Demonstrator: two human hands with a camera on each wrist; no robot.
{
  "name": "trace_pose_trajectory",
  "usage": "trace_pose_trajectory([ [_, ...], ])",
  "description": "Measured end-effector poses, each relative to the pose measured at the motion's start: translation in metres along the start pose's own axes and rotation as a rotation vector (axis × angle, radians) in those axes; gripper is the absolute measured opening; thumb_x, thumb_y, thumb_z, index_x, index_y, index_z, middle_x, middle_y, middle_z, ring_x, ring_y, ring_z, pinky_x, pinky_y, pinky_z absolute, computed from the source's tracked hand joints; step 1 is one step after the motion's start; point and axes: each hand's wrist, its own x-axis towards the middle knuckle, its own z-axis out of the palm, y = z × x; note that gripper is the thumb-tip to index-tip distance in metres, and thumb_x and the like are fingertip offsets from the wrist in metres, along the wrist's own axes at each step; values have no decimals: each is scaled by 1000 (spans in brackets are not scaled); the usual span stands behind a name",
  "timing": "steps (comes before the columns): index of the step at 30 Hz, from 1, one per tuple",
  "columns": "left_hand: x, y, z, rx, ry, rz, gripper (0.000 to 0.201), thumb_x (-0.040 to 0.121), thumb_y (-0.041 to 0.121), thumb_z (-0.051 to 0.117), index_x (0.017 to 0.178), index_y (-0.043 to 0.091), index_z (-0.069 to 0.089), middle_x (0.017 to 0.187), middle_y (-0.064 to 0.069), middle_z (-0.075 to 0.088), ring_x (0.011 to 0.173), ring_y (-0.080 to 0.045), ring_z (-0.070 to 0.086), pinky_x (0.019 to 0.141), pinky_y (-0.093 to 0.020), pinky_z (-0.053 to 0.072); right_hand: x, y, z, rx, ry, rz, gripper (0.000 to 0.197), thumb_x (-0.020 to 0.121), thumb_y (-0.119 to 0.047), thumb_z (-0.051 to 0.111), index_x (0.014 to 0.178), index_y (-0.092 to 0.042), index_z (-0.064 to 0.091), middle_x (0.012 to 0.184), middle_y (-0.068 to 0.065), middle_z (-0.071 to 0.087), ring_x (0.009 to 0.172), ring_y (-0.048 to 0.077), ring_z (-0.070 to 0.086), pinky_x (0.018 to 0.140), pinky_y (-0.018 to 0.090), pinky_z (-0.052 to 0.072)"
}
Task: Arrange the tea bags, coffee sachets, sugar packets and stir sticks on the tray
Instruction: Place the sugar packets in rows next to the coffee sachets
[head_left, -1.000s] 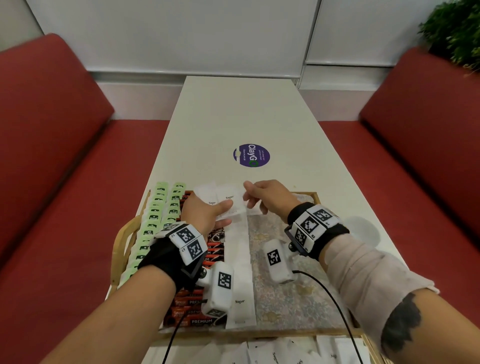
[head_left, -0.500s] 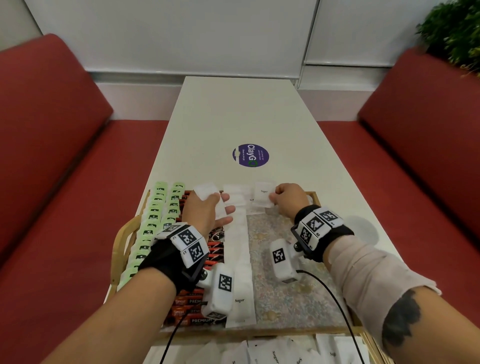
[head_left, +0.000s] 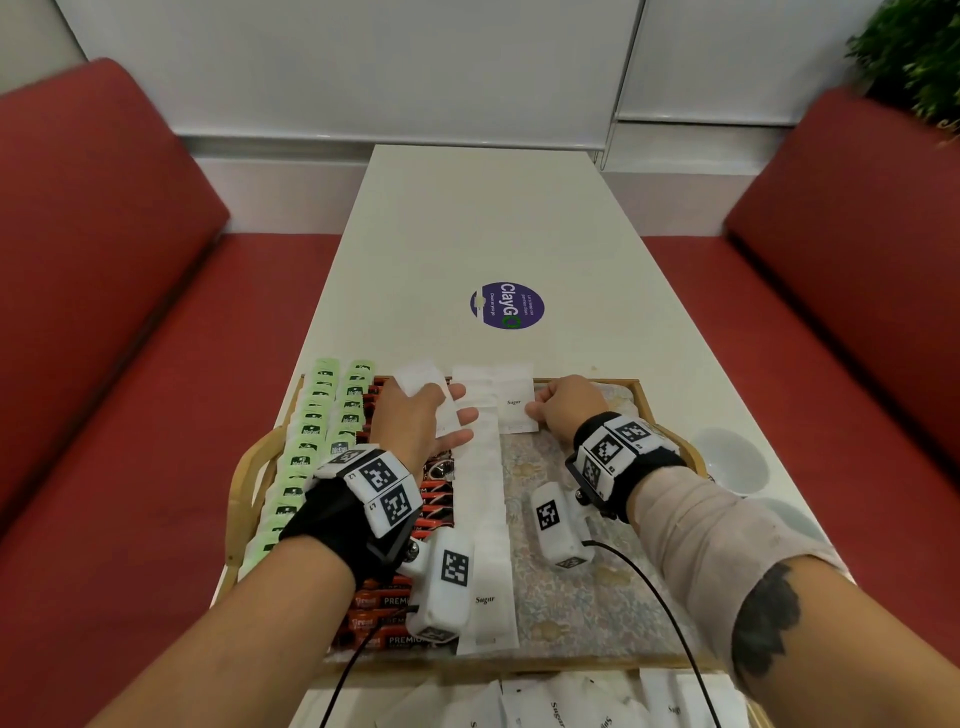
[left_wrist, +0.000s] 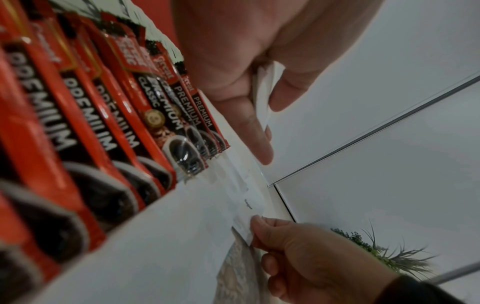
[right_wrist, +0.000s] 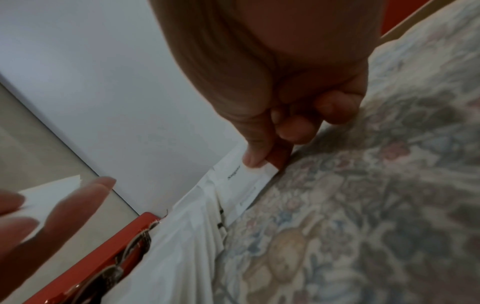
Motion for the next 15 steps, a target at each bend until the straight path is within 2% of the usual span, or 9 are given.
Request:
trace_pose_trajectory([
  [4, 2, -3, -2, -9, -34, -31, 33, 91, -1, 35, 120, 10, 47, 103, -11, 66, 76, -24, 69, 53, -30, 57, -1, -3, 0, -59, 7, 2, 30, 89, -22, 64, 63, -21, 49, 95, 7, 64, 86, 21, 56, 82, 32, 48],
  [6, 2, -6, -2, 10, -77, -31, 34, 94, -2, 35, 123, 14, 44, 107, -8, 64, 83, -23, 69, 63, -32, 60, -1, -5, 1, -89, 2, 8, 15, 89, -23, 63, 77, -14, 59, 106, 11, 68, 96, 26, 62, 86, 34, 49],
  [7, 2, -6, -2, 21, -101, -29, 34, 96, -2, 35, 123, 16, 43, 110, -8, 63, 88, -23, 68, 68, -33, 59, -1, -5, 1, -101, -3, 13, 14, 89, -24, 62, 86, -10, 62, 109, 12, 68, 100, 28, 63, 86, 34, 50],
  [10, 1, -6, -1, 38, -144, -13, 29, 98, -1, 39, 116, 19, 48, 114, -7, 61, 90, -21, 65, 72, -33, 57, 0, -5, 2, -150, -1, 17, 28, 89, -27, 61, 102, -2, 66, 108, 13, 68, 101, 28, 63, 85, 33, 51],
  [12, 1, -6, -1, 30, -147, 2, 27, 97, -2, 43, 105, 21, 54, 112, -7, 62, 89, -22, 65, 68, -31, 58, 1, -4, 3, -183, -7, 5, 28, 89, -30, 60, 97, -3, 66, 103, 11, 68, 96, 27, 63, 79, 32, 50],
  [13, 1, -7, -1, 26, -144, 8, 28, 96, -3, 45, 105, 21, 55, 112, -7, 63, 92, -24, 64, 66, -30, 59, 1, -4, 3, -190, -10, 3, 26, 89, -30, 60, 88, -5, 63, 96, 11, 66, 89, 26, 62, 72, 30, 48],
  [15, 0, -7, -1, 14, -133, 21, 32, 94, -4, 49, 118, 18, 54, 114, -7, 63, 99, -26, 64, 62, -27, 59, 2, -3, 4, -193, -8, 8, 30, 89, -31, 61, 70, -10, 52, 85, 9, 59, 77, 24, 55, 58, 26, 40],
])
